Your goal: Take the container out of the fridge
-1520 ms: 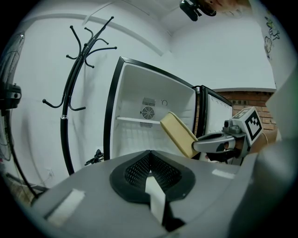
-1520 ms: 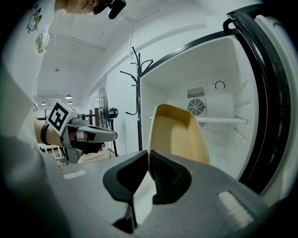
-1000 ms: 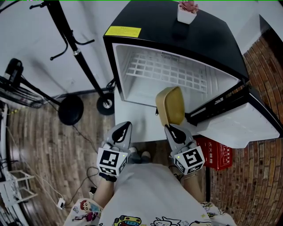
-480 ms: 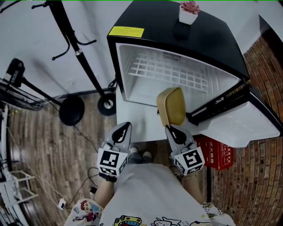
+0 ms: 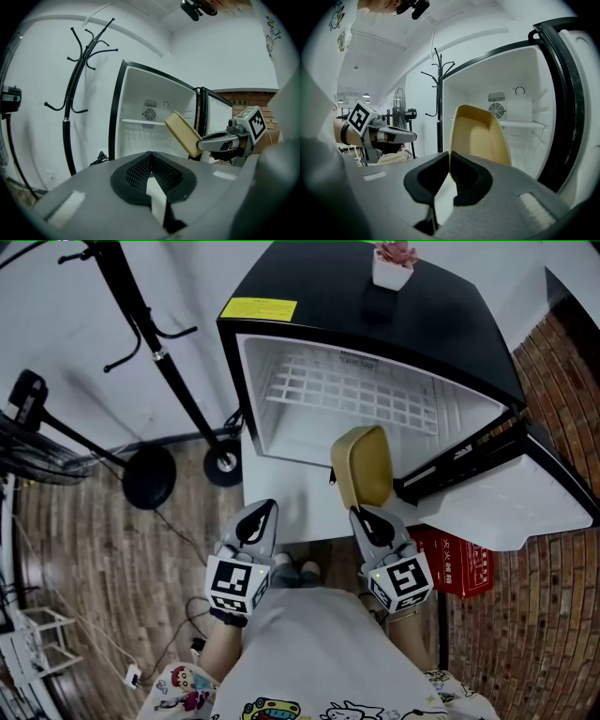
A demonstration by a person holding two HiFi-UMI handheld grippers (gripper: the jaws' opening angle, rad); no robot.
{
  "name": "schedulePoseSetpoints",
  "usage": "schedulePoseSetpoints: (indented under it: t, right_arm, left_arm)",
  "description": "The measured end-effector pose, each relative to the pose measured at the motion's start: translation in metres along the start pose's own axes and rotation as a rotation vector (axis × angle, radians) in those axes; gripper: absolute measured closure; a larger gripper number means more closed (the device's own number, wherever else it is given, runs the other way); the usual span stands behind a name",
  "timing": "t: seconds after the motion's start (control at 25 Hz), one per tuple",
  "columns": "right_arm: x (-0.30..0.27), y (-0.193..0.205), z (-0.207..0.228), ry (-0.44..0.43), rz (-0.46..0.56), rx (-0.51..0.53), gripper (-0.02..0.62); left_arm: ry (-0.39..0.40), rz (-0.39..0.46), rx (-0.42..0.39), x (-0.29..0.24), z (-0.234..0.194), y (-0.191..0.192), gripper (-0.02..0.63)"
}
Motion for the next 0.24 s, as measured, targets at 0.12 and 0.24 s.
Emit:
schedulePoseSetpoints:
  t: [0.12, 0.24]
  right_arm:
    - [0.0001, 0.0001, 0.0001, -0.002, -0.003, 0.001, 0.58]
    - [0.0002, -0.0007, 0.0007, -0.003, -0.003, 0.003, 0.58]
  left_arm:
    - [0.001, -0.001, -0.001, -0.0018, 0.0004, -0.0001, 0.595]
    - [0.001, -0.001, 0.0, -0.0032, 0.0006, -0.0005, 0.595]
Point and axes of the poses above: the fingertips, and each gripper's own axes: x backward along the fingers, z to its right, y out of its underside, the point moved 5 cm from there along x, backward along the fingers, and after that the axes turned 9 degrees about -x, right-handed, at the moved point
